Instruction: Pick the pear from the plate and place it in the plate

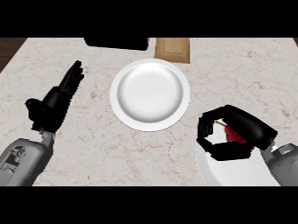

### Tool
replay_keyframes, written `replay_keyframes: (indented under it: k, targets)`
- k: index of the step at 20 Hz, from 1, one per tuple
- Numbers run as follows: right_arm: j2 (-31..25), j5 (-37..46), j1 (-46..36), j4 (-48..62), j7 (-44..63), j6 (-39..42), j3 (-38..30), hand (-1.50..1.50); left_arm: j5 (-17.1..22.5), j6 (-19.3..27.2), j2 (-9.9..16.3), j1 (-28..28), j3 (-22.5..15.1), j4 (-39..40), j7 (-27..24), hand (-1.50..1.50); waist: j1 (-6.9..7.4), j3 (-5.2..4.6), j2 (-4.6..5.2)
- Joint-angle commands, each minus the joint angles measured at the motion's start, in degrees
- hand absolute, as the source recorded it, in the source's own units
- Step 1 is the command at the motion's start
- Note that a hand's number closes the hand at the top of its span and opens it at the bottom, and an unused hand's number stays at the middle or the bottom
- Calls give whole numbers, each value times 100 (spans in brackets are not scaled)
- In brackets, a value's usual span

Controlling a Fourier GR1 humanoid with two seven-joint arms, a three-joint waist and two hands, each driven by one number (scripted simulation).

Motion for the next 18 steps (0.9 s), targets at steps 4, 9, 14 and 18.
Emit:
replay_keyframes:
  k: [4,9,14,18]
  targets:
    - [1115,1801,1098,655,-1373,-1567,1324,-150,231,-49,339,-220,510,-574,226,0,-430,86,168]
    - [1642,1634,798,842,-1828,-1557,925,-150,213,-274,534,379,818,-982,156,0,-499,67,168]
    - [1255,2028,438,-219,-1097,-1331,689,-150,323,-660,646,122,1125,-589,186,0,-572,61,159]
    - [699,2583,-427,-439,205,-630,718,-150,135,-418,374,262,895,-653,72,0,-546,47,145]
